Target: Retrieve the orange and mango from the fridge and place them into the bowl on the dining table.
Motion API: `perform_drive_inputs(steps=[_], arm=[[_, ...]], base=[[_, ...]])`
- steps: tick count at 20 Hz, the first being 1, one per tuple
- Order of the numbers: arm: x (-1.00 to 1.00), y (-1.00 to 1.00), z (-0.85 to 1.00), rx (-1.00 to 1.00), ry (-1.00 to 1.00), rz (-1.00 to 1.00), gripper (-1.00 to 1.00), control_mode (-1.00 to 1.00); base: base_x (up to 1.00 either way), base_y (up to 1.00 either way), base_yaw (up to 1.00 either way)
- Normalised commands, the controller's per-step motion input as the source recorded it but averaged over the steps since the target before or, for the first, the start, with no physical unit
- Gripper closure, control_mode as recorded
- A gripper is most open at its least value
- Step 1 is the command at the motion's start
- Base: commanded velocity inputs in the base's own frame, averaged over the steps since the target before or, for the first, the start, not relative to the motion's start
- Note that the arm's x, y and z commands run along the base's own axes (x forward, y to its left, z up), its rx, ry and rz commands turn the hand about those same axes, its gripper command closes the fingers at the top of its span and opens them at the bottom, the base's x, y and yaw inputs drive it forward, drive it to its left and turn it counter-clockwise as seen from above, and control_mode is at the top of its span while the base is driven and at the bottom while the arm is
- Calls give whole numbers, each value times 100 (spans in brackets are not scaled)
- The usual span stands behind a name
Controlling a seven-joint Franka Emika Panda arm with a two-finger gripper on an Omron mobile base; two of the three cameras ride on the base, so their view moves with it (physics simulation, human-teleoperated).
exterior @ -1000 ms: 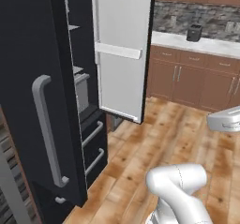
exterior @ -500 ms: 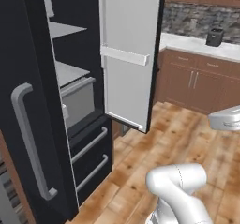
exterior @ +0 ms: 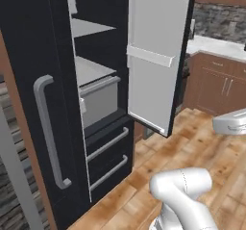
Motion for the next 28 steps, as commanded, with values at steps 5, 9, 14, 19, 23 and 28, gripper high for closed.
perform_drive_inputs(steps=[5,9,14,19,23,28], arm=[[0,0,0,0,0,0,-100,100],[0,0,0,0,0,0,-100,100],[0,0,0,0,0,0,-100,100],[0,0,0,0,0,0,-100,100],[0,0,0,0,0,0,-100,100],[0,0,0,0,0,0,-100,100]], base=[[43,-10,28],[49,-13,30],[50,-22,29],[49,-22,28],[48,-19,28],[51,-23,28]])
